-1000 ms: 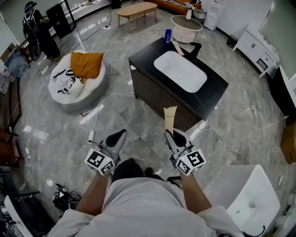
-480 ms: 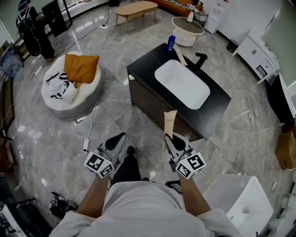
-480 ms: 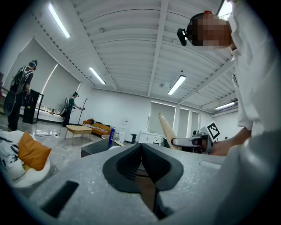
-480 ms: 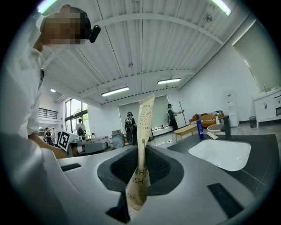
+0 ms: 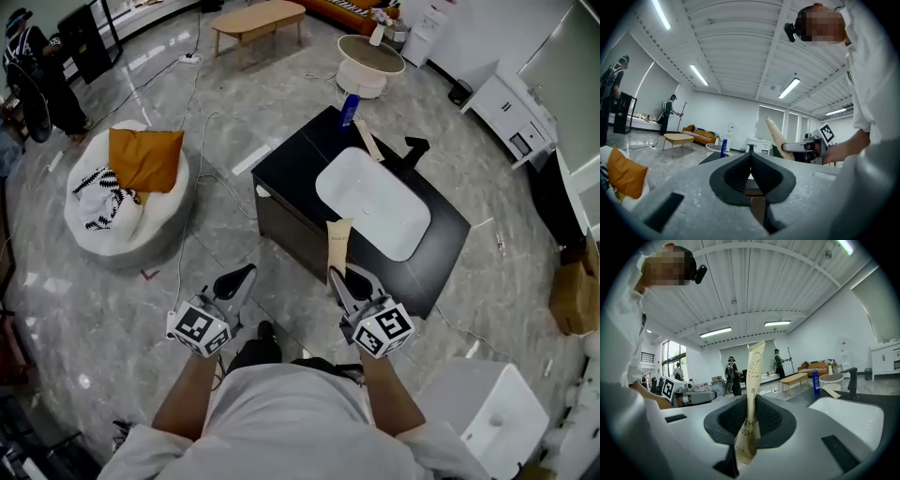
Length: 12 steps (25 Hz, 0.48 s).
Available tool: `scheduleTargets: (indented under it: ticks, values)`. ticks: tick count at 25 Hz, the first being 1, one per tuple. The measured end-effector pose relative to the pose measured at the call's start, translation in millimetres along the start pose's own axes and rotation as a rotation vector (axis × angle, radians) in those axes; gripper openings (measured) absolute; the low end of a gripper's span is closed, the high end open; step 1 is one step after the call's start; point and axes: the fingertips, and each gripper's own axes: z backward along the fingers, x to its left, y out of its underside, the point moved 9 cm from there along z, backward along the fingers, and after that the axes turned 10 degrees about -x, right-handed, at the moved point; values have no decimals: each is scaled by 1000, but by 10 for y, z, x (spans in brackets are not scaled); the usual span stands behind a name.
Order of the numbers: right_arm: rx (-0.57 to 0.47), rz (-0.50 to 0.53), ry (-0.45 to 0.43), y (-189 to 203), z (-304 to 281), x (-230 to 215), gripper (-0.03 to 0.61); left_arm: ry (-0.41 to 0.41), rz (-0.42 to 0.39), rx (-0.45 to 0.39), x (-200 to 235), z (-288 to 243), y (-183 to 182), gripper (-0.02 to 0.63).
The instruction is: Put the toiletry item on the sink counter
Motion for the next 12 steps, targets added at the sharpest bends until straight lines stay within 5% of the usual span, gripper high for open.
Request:
scheduleTargets:
  ticks: [12]
  values:
    - [-10,-2,65,-83,-811,-425,49,53,11,8,928,-521,-117,15]
